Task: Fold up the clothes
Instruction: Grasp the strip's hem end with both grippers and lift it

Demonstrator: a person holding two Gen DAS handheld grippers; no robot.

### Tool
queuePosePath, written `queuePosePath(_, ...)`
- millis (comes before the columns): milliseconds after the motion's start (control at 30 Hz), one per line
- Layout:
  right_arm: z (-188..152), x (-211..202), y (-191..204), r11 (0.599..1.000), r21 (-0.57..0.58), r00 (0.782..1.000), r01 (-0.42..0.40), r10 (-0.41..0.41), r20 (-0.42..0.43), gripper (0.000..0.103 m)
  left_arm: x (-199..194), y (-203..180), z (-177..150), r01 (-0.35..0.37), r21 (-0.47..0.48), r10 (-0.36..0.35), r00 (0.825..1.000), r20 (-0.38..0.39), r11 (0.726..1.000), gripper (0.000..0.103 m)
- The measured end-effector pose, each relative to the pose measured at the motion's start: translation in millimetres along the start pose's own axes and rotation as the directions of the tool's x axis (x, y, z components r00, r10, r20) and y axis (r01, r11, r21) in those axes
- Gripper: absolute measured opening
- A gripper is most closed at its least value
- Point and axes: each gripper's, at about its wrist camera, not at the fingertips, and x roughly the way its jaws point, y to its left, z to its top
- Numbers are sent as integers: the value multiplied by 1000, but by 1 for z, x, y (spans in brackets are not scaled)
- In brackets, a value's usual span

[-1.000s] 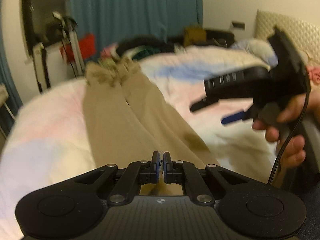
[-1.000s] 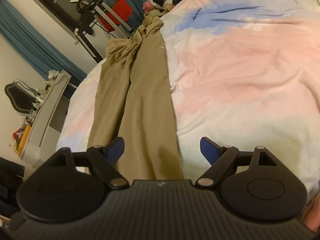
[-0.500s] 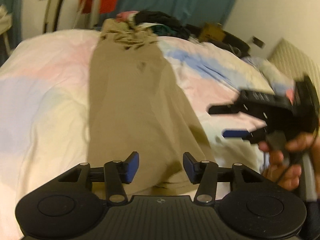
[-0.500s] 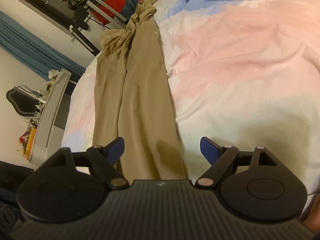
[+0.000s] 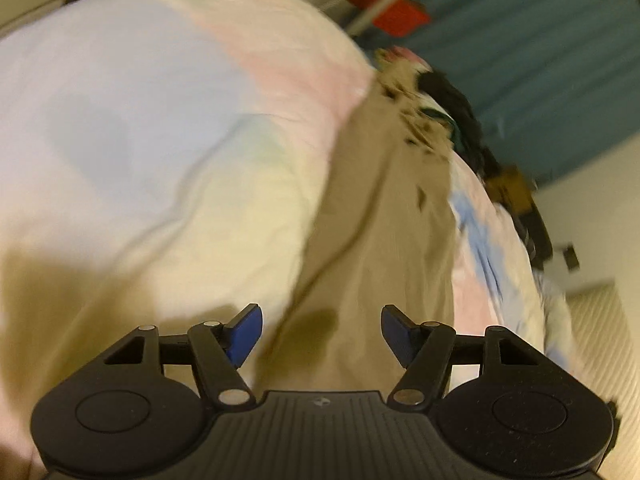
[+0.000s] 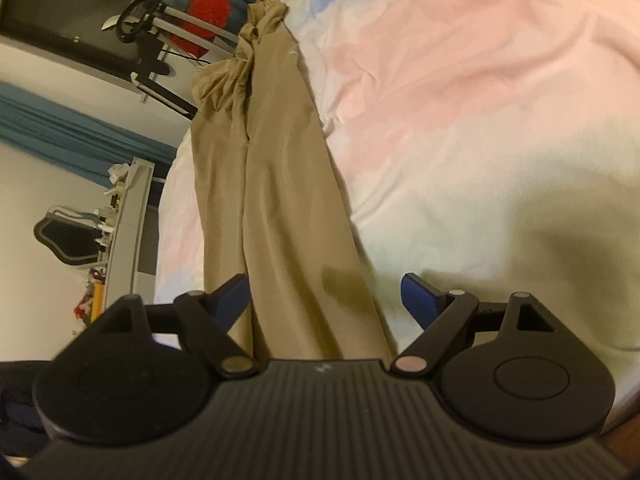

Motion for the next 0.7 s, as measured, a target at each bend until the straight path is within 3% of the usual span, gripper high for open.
queuePosePath(200, -1, 4, -8, 999, 44, 1000, 13, -12, -16, 84, 8, 12, -1, -17, -52, 16, 999, -34, 999, 65)
queuePosePath(233, -1, 4, -9, 999, 48, 1000, 14, -14, -16, 76, 9, 13, -1, -18, -52, 16, 999, -33, 998, 65)
queuePosePath(367, -1, 8, -13, 997, 73, 999, 34, -31, -40, 65, 15, 10, -7, -21, -29, 20, 999, -49, 999, 55)
queuePosePath(467, -2, 11, -16, 996, 75, 997, 54, -49, -58, 64, 24, 7, -12, -31, -14, 30, 996, -84, 999, 51)
queuePosePath(600, -6, 19, -16, 997, 60, 994, 53, -47, -100, 64, 39, 7, -19, -14, -18, 11, 985, -170, 1000, 50)
queuePosePath(700, -10, 22, -15, 998, 54, 990, 44, -36, -135, 64, 42, 10, -21, -7, -50, -3, 981, -194, 999, 52)
